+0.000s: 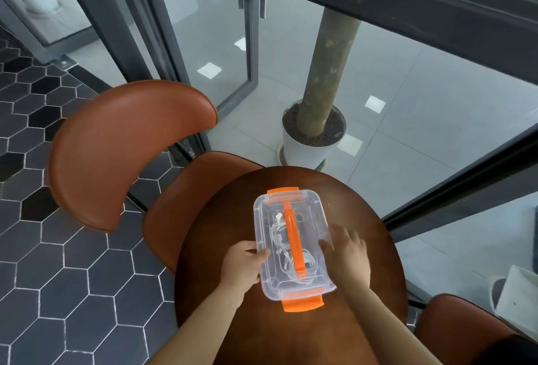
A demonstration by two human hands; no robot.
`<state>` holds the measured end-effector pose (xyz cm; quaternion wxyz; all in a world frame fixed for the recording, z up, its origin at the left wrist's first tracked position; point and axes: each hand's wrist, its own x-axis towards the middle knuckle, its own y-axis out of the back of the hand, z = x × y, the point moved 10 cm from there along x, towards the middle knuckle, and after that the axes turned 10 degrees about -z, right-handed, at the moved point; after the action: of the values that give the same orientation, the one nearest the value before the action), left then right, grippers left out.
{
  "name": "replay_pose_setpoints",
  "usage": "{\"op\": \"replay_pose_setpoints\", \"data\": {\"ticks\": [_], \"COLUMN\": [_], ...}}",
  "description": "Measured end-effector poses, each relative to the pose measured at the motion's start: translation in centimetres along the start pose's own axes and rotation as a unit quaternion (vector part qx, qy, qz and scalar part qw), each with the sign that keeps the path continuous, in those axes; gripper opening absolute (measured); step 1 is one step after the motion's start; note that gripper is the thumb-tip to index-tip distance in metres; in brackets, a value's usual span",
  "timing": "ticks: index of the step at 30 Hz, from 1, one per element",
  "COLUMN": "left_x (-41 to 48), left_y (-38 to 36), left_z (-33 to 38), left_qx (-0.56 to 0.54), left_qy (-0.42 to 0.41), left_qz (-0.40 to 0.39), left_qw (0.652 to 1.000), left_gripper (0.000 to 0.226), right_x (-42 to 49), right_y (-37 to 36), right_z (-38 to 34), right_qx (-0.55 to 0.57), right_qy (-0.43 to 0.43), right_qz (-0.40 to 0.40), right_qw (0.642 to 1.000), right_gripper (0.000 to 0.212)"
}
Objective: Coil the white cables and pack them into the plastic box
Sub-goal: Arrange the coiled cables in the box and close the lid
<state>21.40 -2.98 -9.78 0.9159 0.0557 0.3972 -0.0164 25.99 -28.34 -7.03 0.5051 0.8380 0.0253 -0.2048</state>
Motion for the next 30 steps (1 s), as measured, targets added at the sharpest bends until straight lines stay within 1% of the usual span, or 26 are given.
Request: {"op": "replay_pose_setpoints", "data": {"ticks": [2, 3, 5, 6, 8, 10, 12, 14, 16, 18, 19, 22, 23, 25, 26, 28, 29, 30], "left_x": [0.5, 0.7, 1.1, 1.3, 2.0, 2.9, 3.9, 5.2, 7.0, 8.7, 9.5, 10.5, 10.9, 11.4, 11.5, 11.3, 11.1, 10.9], "left_y": [0.1, 0.2, 0.3, 0.4, 0.8, 1.4, 2.0, 2.2, 1.8, 1.1, 0.8, -0.3, -0.4, -0.3, -0.2, -0.1, -0.1, -0.2], "left_z": [0.0, 0.1, 0.3, 0.4, 0.8, 2.2, 4.7, 7.6, 9.7, 10.8, 10.8, 10.3, 10.0, 9.8, 9.9, 10.4, 10.6, 10.9], "left_qx": [0.021, 0.025, 0.028, 0.031, 0.040, 0.058, 0.086, 0.124, 0.152, 0.160, 0.154, 0.124, 0.113, 0.090, 0.081, 0.083, 0.094, 0.112], "left_qy": [0.005, 0.007, 0.016, 0.023, 0.028, 0.008, -0.033, -0.073, -0.089, -0.074, -0.059, -0.025, -0.026, -0.043, -0.056, -0.080, -0.096, -0.117], "left_qz": [0.006, 0.007, 0.006, 0.005, 0.007, 0.018, 0.040, 0.055, 0.047, 0.025, 0.012, -0.039, -0.049, -0.047, -0.040, -0.024, -0.018, -0.016], "left_qw": [1.000, 1.000, 0.999, 0.999, 0.999, 0.998, 0.995, 0.988, 0.983, 0.984, 0.986, 0.991, 0.992, 0.994, 0.994, 0.993, 0.991, 0.987], "left_gripper": [0.028, 0.029, 0.034, 0.040, 0.059, 0.072, 0.075, 0.076, 0.077, 0.074, 0.071, 0.058, 0.052, 0.032, 0.029, 0.045, 0.046, 0.043], "right_x": [0.6, 0.7, 0.6, 0.6, 0.5, 0.1, -1.1, -3.1, -5.3, -7.1, -7.8, -9.3, -9.7, -10.0, -10.0, -10.0, -10.0, -10.1], "right_y": [-1.1, -1.3, -1.4, -1.6, -2.3, -2.5, -2.7, -3.9, -5.6, -7.2, -8.0, -10.0, -10.3, -10.2, -10.0, -9.6, -9.5, -9.5], "right_z": [0.9, 1.3, 1.5, 1.7, 2.1, 2.9, 4.3, 5.7, 6.5, 6.8, 6.7, 5.4, 5.1, 5.1, 5.2, 5.6, 5.8, 5.7], "right_qx": [0.079, 0.114, 0.146, 0.157, 0.189, 0.238, 0.291, 0.355, 0.402, 0.437, 0.463, 0.551, 0.561, 0.565, 0.564, 0.562, 0.564, 0.572], "right_qy": [-0.025, -0.030, -0.029, -0.033, -0.046, -0.071, -0.107, -0.148, -0.180, -0.198, -0.201, -0.203, -0.205, -0.209, -0.214, -0.226, -0.231, -0.239], "right_qz": [-0.035, -0.032, -0.029, -0.038, -0.061, -0.071, -0.066, -0.078, -0.112, -0.151, -0.172, -0.231, -0.238, -0.230, -0.219, -0.194, -0.185, -0.176], "right_qw": [0.996, 0.993, 0.988, 0.986, 0.979, 0.966, 0.949, 0.920, 0.891, 0.864, 0.846, 0.776, 0.766, 0.764, 0.767, 0.772, 0.771, 0.764], "right_gripper": [0.028, 0.026, 0.025, 0.026, 0.031, 0.043, 0.054, 0.057, 0.060, 0.058, 0.051, 0.034, 0.029, 0.022, 0.023, 0.028, 0.028, 0.028]}}
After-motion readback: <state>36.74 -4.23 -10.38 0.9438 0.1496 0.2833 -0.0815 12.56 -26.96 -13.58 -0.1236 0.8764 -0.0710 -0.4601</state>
